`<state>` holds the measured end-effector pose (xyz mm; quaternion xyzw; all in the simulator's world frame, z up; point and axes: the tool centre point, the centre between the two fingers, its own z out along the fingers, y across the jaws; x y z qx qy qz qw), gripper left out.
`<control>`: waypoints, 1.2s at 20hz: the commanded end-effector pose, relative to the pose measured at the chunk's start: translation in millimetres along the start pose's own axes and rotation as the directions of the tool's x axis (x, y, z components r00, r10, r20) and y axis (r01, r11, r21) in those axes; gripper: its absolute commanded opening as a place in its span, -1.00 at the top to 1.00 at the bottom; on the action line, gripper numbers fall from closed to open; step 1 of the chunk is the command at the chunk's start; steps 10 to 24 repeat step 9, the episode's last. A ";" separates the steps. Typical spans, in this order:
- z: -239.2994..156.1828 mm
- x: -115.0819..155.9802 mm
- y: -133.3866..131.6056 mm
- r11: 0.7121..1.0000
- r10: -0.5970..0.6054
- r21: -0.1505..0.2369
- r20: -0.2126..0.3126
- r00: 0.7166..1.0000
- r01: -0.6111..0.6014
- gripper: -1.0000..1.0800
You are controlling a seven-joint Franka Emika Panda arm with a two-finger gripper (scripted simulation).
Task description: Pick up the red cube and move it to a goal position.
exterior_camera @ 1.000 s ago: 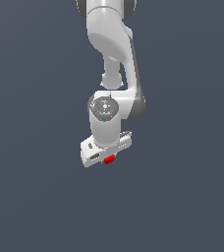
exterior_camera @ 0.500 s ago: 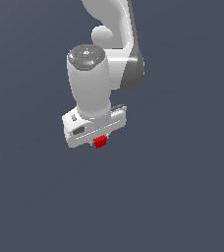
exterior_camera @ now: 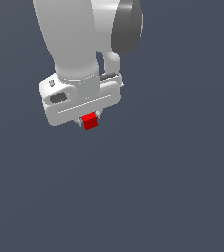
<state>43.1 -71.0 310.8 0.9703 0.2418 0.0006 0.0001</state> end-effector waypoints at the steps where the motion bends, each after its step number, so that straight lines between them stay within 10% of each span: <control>1: -14.7 -3.3 2.4 1.000 -0.001 0.001 0.001 1.000 0.001 1.00; 24: -32.7 -6.5 6.9 1.000 0.000 0.001 0.001 1.000 0.000 1.00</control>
